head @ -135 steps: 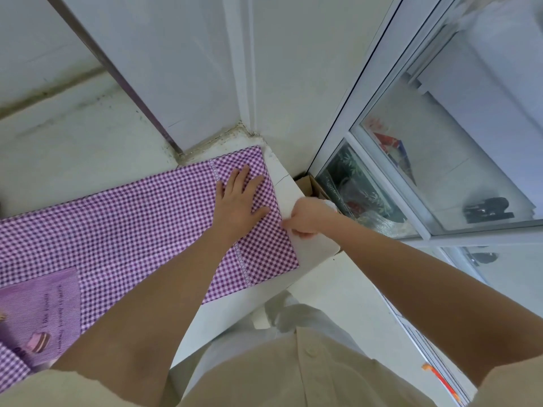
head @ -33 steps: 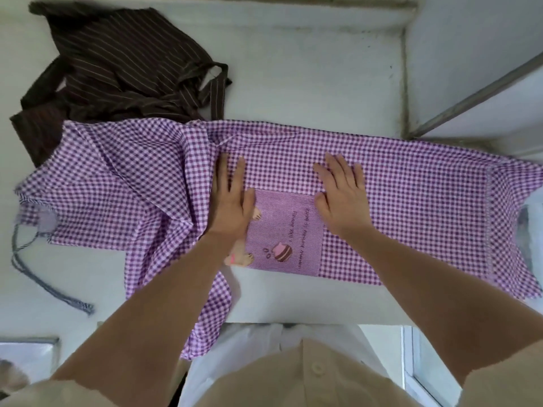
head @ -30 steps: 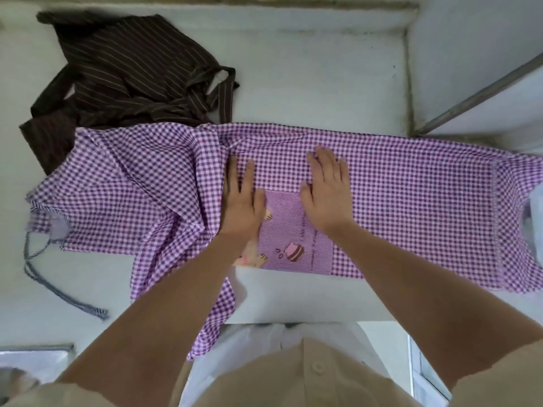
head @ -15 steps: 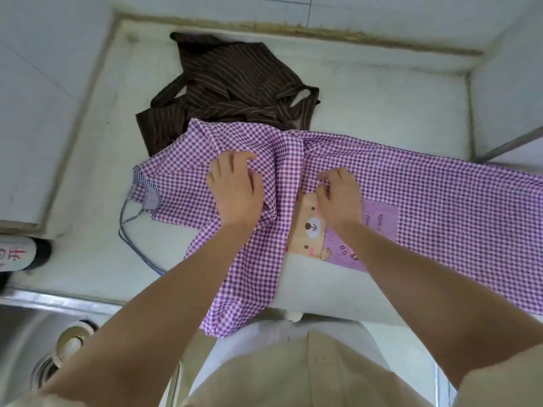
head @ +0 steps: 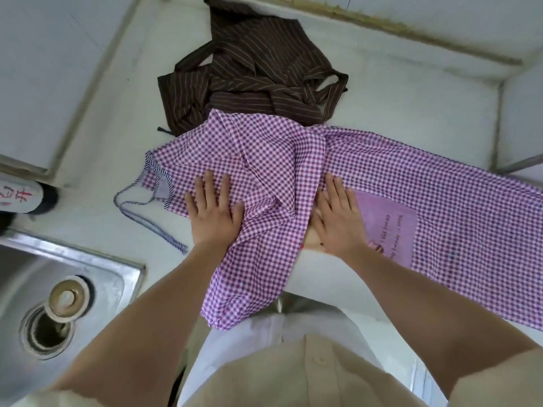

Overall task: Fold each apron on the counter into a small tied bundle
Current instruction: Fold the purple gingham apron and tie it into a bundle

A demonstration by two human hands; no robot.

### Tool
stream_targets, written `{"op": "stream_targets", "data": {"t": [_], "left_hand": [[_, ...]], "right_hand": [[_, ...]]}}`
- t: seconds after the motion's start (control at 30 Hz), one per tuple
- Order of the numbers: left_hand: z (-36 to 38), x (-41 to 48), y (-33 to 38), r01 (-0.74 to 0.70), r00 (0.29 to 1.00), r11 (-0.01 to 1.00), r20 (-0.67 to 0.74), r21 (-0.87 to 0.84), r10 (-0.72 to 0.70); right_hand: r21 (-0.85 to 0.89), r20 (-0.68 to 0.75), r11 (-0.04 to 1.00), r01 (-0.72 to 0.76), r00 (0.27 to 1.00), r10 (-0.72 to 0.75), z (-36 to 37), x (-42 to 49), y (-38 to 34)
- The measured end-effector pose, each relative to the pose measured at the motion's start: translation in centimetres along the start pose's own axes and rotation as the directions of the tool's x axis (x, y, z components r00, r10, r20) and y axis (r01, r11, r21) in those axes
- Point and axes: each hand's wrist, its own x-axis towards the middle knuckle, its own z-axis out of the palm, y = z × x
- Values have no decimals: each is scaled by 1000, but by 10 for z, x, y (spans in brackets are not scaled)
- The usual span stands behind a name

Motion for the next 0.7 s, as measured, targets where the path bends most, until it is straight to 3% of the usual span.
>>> {"op": "stream_targets", "data": {"t": [0.2,0.3,0.37,0.4,0.47,0.53,0.6,0.63,0.7], "left_hand": [[9,-32,7,76,997,997,9,-8,-76],[-2,-31,13,111,994,992,3,-56,-111],[-15,-25,16,114,990,987,-68,-110,-122],[-20,-21,17,93,989,989,-101,-111,-105],[-28,-12,20,9,992,997,-121,-73,-18],[-33,-1,21,-58,995,998,-78,-38,55],[-38,11,21,-68,998,998,-10,0,68],[-39,15,21,-60,998,998,14,18,60],[-44,23,22,-88,996,995,31,49,86]], "right_hand": [[17,10,996,92,996,-92,2,-10,11],[314,-44,949,-8,999,23,-17,-4,9],[548,-43,830,-107,987,156,-35,4,3],[654,13,741,-154,981,192,-45,7,-2],[749,260,581,-319,948,185,-57,13,-13],[673,480,611,-418,874,70,-67,21,-22],[620,593,654,-433,804,-29,-74,30,-28],[635,627,627,-451,775,-77,-78,33,-29],[702,672,450,-553,724,-158,-83,36,-33]]}}
